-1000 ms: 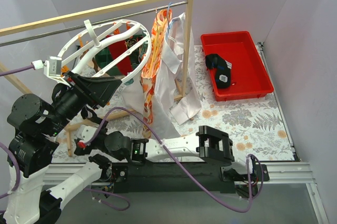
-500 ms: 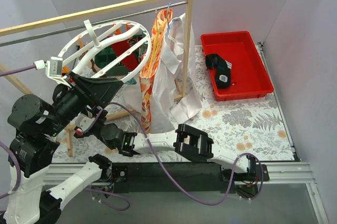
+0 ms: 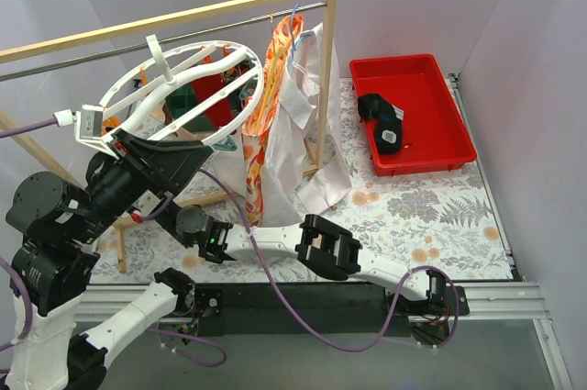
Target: Remove the socks clipped to the hanger
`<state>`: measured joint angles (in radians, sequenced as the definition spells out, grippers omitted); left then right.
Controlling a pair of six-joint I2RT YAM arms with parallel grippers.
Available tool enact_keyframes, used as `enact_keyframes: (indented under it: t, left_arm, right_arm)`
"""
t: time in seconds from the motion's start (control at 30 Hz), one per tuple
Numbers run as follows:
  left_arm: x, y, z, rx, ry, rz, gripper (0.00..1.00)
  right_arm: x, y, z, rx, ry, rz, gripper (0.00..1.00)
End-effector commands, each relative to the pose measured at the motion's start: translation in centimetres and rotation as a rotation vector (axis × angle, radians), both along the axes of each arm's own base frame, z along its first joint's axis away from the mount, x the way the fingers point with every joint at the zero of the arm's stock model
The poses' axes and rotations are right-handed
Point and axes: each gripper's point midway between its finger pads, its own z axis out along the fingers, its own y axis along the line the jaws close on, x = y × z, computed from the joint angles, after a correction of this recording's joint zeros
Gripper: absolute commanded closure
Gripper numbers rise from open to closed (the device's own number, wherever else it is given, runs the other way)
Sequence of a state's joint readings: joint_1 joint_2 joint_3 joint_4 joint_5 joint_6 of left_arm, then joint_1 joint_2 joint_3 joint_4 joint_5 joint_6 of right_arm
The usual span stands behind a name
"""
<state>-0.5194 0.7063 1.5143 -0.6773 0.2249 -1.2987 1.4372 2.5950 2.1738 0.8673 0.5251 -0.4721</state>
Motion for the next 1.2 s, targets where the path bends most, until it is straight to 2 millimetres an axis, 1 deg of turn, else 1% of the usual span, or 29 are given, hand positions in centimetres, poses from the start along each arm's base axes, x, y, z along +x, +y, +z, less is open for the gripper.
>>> enact_keyframes:
  t: [0.0,0.03,0.07,0.1,0.13,0.17,0.2,0.23,0.27,0.3,0.33,0.37,0.4,0.5,0.57,0.6,0.63,0.67,0.7,0.77,0.8,0.83,0.87,0.9,0.93,0.97,1.0,1.07,1.17]
  left_arm:
    - [-1.7,1.1,1.1,-0.017,-0.025,0.006,0.58]
    - [-2.0,1.5,1.4,-0.020,-0.029,0.018,0.58]
    - [-2.3,1.9,1.5,-0.023,-0.033,0.028,0.58]
    - [-2.6,2.2,1.6,-0.022,-0.039,0.039,0.58]
    - [-3.1,2.8,1.4,-0.015,-0.035,0.051,0.58]
    - [-3.5,3.4,1.7,-0.020,-0.047,0.073,0.58]
    - [-3.8,3.9,1.7,-0.021,-0.051,0.088,0.58]
    - [-4.5,4.6,1.3,-0.019,-0.046,0.102,0.58]
    - [-4.9,5.5,1.6,-0.030,-0.053,0.133,0.58]
    - [-5.3,6.1,1.5,-0.032,-0.054,0.155,0.58]
    - [-5.5,6.7,0.9,-0.023,-0.034,0.176,0.58]
    - [-6.3,7.6,1.0,-0.038,-0.045,0.197,0.58]
    - [-6.2,8.4,0.7,-0.042,-0.035,0.243,0.58]
    - [-6.9,10.1,-0.3,-0.054,-0.001,0.303,0.58]
    - [-7.0,10.8,-1.3,-0.068,0.044,0.335,0.59]
    - [-7.4,11.3,-1.5,-0.082,0.049,0.346,0.60]
    - [-7.3,11.9,-2.0,-0.089,0.070,0.381,0.60]
    - [-7.4,12.3,-2.3,-0.100,0.083,0.397,0.62]
    - [-7.7,12.8,-2.5,-0.122,0.097,0.413,0.63]
    - [-8.0,13.9,-3.1,-0.134,0.118,0.460,0.65]
    - [-8.1,14.3,-3.2,-0.149,0.129,0.474,0.66]
    - [-8.6,14.8,-3.4,-0.158,0.136,0.486,0.66]
    - [-8.8,15.5,-3.6,-0.173,0.143,0.518,0.66]
    - [-8.9,15.9,-3.7,-0.181,0.151,0.532,0.67]
    - [-9.2,16.3,-4.0,-0.194,0.171,0.545,0.67]
    - [-9.1,16.8,-4.3,-0.198,0.186,0.574,0.67]
    - [-9.0,17.1,-4.7,-0.199,0.200,0.591,0.68]
    - [-8.3,17.1,-6.2,-0.183,0.276,0.625,0.69]
    - [-6.8,16.1,-8.1,-0.129,0.346,0.630,0.71]
  right_arm:
    - [-0.2,-0.7,3.8,0.118,0.004,0.032,0.85]
    - [-0.6,-0.9,4.9,0.137,0.014,0.053,0.88]
    - [-0.8,-1.0,4.5,0.126,0.022,0.062,0.94]
    - [-1.1,-1.4,5.7,0.139,0.025,0.073,0.96]
    - [-1.8,-1.4,5.9,0.138,0.033,0.092,0.96]
    - [-2.2,-1.6,4.9,0.111,0.043,0.105,0.96]
    - [-2.9,-2.1,6.5,0.130,0.043,0.127,0.98]
    - [-3.6,-2.4,6.8,0.130,0.050,0.147,0.99]
    - [-4.0,-2.6,6.8,0.132,0.073,0.166,0.99]
    - [-4.5,-2.9,5.6,0.103,0.088,0.183,0.99]
    - [-5.3,-3.5,7.2,0.122,0.094,0.216,0.99]
    - [-5.9,-3.7,7.4,0.121,0.116,0.244,0.99]
    - [-6.5,-4.4,7.8,0.117,0.129,0.267,0.99]
    - [-8.8,-4.9,9.0,0.092,0.172,0.377,0.99]
    - [-10.4,-5.4,8.2,0.053,0.197,0.448,0.99]
    - [-11.0,-6.3,9.4,0.070,0.211,0.476,0.99]
    - [-11.7,-6.6,8.0,0.029,0.230,0.506,0.99]
    - [-12.0,-7.0,8.0,0.020,0.241,0.518,0.99]
    - [-12.4,-7.8,9.2,0.031,0.247,0.535,0.99]
    - [-13.3,-8.6,7.6,-0.028,0.273,0.578,0.99]
    - [-13.6,-9.5,8.3,-0.027,0.269,0.590,0.99]
    - [-13.8,-9.9,8.0,-0.045,0.280,0.593,0.99]
    - [-13.9,-10.4,6.9,-0.074,0.292,0.592,0.99]
    - [-14.1,-11.1,7.8,-0.065,0.286,0.598,0.99]
    - [-14.2,-11.6,7.5,-0.083,0.290,0.600,0.99]
    - [-14.2,-12.0,6.5,-0.108,0.298,0.597,0.99]
    - [-14.3,-12.8,7.4,-0.098,0.291,0.602,0.99]
    - [-14.4,-13.6,6.8,-0.129,0.293,0.600,0.99]
    - [-14.4,-15.0,6.2,-0.155,0.295,0.589,0.99]
